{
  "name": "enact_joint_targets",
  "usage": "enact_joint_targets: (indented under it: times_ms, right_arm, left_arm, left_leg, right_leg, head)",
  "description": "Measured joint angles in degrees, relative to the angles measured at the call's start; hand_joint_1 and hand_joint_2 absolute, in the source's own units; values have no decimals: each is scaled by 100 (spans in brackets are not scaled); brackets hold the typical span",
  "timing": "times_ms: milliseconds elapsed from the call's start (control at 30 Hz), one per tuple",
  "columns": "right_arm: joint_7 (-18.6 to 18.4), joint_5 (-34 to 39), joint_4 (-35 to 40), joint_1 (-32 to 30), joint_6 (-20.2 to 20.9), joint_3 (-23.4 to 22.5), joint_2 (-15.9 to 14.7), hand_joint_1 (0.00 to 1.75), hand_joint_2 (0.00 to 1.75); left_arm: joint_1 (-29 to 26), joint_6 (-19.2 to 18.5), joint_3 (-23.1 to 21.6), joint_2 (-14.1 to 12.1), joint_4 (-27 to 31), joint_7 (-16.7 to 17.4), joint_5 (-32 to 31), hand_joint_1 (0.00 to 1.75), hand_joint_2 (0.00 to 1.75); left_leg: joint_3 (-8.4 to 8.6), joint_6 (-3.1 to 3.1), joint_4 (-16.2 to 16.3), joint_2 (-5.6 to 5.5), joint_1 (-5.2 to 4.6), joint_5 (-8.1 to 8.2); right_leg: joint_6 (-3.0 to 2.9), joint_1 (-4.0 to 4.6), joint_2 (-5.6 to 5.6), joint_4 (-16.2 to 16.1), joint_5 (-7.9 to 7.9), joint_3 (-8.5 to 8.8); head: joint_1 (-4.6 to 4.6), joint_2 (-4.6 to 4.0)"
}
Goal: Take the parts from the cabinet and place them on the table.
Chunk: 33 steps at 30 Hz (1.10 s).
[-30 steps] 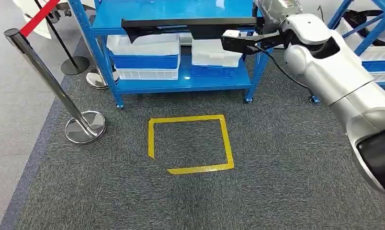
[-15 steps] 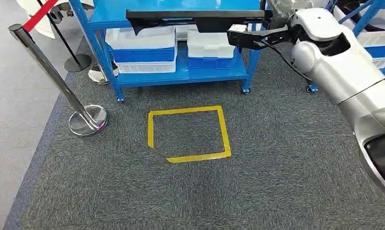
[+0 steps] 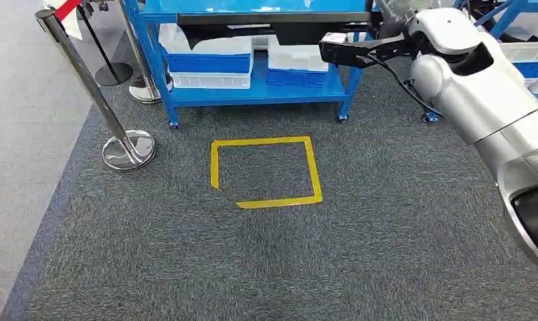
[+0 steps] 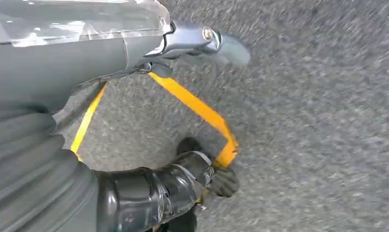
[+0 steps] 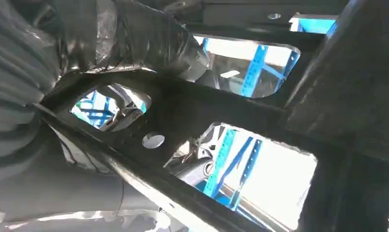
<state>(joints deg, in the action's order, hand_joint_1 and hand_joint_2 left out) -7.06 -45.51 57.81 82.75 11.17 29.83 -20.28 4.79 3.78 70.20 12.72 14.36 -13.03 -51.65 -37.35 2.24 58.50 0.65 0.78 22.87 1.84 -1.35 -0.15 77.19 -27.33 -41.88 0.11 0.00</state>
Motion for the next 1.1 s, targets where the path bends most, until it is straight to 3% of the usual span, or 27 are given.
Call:
enact_joint_targets:
  times_ms: [33,67,100,133,167,233,267,300,333,400,433,467,500,533,567,633,667,733,767,800,833,867,933,967,1000,1067,1100]
  right_arm:
    - [2,-7,-2,1,2,0,0,175,175]
    - [2,-13,0,8,4,0,0,175,175]
    - [4,-26,6,23,7,0,2,175,175]
    - [11,-31,26,31,9,2,9,175,175]
    - [11,-42,31,35,17,4,0,175,175]
    - [9,-44,24,55,46,4,-4,175,175]
    - [4,-46,7,55,61,9,-4,175,175]
    - [4,-46,7,50,72,13,-2,175,175]
    - [11,-46,7,51,72,22,0,175,175]
    - [9,-46,4,58,72,22,-11,175,175]
    - [9,-55,4,59,72,22,-11,175,175]
    - [2,-55,4,59,72,24,-11,175,175]
    - [2,-55,4,59,72,24,-11,175,175]
    - [2,-55,4,59,74,24,-11,175,175]
    - [4,-59,4,68,74,24,-11,175,175]
    - [5,-65,35,108,85,24,-20,175,175]
    - [0,-77,35,152,98,24,-24,175,175]
    - [-15,-79,33,235,122,28,-22,175,175]
    - [-15,-79,33,249,133,28,-22,175,175]
    - [-20,-79,31,263,166,31,-22,175,175]
    - [-17,-76,31,290,188,37,-22,175,175]
    - [-17,-70,31,309,197,37,-22,175,175]
    - [-17,-68,26,312,205,50,-24,175,175]
    - [-20,-68,17,311,205,59,-24,175,175]
    - [-28,-68,7,311,205,81,-24,175,175]
    - [-33,-68,2,313,201,105,-24,175,175]
    - [-33,-68,4,325,201,105,-24,175,175]
  left_arm:
    - [0,-9,4,0,0,0,0,0,175]
    - [8,-9,9,2,0,-2,0,0,175]
    - [10,-13,13,4,0,-45,0,0,175]
    - [8,-15,13,7,0,-103,-2,0,175]
    - [3,-22,17,7,0,-171,-2,0,175]
    - [-25,-24,28,7,0,-208,-4,0,175]
    - [-22,-28,33,2,0,-219,-4,0,175]
    - [-25,-31,33,0,2,-225,-7,0,175]
    - [-29,-31,35,0,0,-229,-7,0,175]
    - [-49,-41,39,0,0,-238,-7,0,175]
    - [-49,-55,39,2,0,-236,0,0,175]
    - [-39,-72,46,0,0,-223,9,0,175]
    - [-32,-89,59,-2,2,-195,15,0,175]
    - [-23,-103,72,-7,0,-170,26,0,175]
    - [-20,-112,77,-7,0,-157,26,0,175]
    - [-12,-125,79,-15,2,-153,26,0,175]
    - [-4,-133,81,-17,0,-142,24,0,175]
    - [-6,-140,81,-17,0,-106,20,0,175]
    - [-14,-146,83,-17,0,-85,9,0,175]
    - [-18,-146,85,-7,0,-68,9,0,175]
    - [-17,-148,87,-7,0,-61,7,0,175]
    - [-16,-149,87,-7,0,-59,7,0,175]
    - [-17,-149,92,-17,2,-59,9,0,175]
    - [-17,-146,94,-20,2,-59,9,0,175]
    - [-23,-146,96,-20,0,-59,9,0,175]
    - [-38,-146,101,-17,0,-59,7,0,175]
    - [-36,-149,101,-13,0,-59,7,0,175]
  left_leg:
    - [-97,-14,37,1,2,-52]
    - [-168,-36,74,-2,2,-100]
    - [-231,-75,103,-12,-22,-144]
    - [-257,-100,114,-23,-27,-191]
    - [-262,-134,52,-14,-20,-297]
    - [-311,-204,-49,-34,-35,-484]
    - [-372,-230,-4,-41,-3,-388]
    - [-459,-253,133,-44,-14,-51]
    - [-536,-272,472,-45,-1,386]
    - [-666,-305,1335,-41,6,900]
    - [-703,-315,1669,-41,7,889]
    - [-686,-320,1943,-41,9,632]
    - [-590,-313,1957,-41,9,382]
    - [-375,-297,1758,-42,9,152]
    - [-8,-268,1317,-43,8,121]
    - [875,-202,81,-48,-25,706]
    - [889,-180,-86,-45,-30,821]
    - [832,-116,-80,-56,-56,734]
    - [818,-49,-150,-47,-26,644]
    - [816,-19,-156,-16,-17,582]
    - [745,35,-155,-8,-15,528]
    - [678,65,-147,-3,-18,468]
    - [555,80,-132,-2,-38,381]
    - [500,78,-113,-4,-47,353]
    - [445,75,-87,-8,-53,333]
    - [393,61,-35,-13,-70,318]
    - [379,61,-14,-12,-66,318]
  right_leg:
    - [-12,-1,0,-305,161,296]
    - [-32,-2,2,-755,121,680]
    - [-61,33,7,-1342,-233,1109]
    - [-83,48,6,-1806,-422,1353]
    - [-90,73,-8,-1785,-372,1270]
    - [-160,80,-16,-1819,-240,1140]
    - [-218,4,-71,-1861,-122,1103]
    - [-269,17,-53,-1884,-31,1007]
    - [-306,19,-67,-1874,57,901]
    - [-316,23,-57,-1864,185,698]
    - [-313,28,-55,-1858,250,614]
    - [-301,33,-54,-1845,334,501]
    - [-289,33,-53,-1840,396,416]
    - [-269,34,-49,-1827,464,330]
    - [-241,39,-38,-1813,530,253]
    - [-184,65,-32,-1773,602,175]
    - [-146,64,-51,-1767,670,162]
    - [-82,55,-62,-1852,789,161]
    - [-39,43,-57,-1895,822,139]
    - [-23,22,-31,-1786,673,98]
    - [-12,21,-26,-1488,383,-31]
    - [1,15,-23,-1042,71,-193]
    - [27,10,-13,-244,-323,-410]
    - [28,11,-11,-114,-343,-397]
    - [18,12,-11,-263,-245,-237]
    - [-50,35,-10,-1146,99,393]
    - [-118,73,-13,-1606,178,688]
  head:
    - [0,-2]
    - [0,0]
    - [0,-2]
    - [-7,0]
    - [0,-2]
    - [-2,0]
    - [-2,0]
    - [-7,-2]
    - [-4,-2]
    - [-4,0]
    - [-4,0]
    - [-4,-2]
    - [-4,-2]
    - [-4,0]
    - [-4,-2]
    - [-2,-2]
    - [-2,-2]
    - [-7,0]
    - [0,-2]
    - [0,-2]
    - [2,0]
    - [0,0]
    - [0,-2]
    - [-2,-2]
    - [-2,-2]
    - [0,-2]
    - [0,-2]
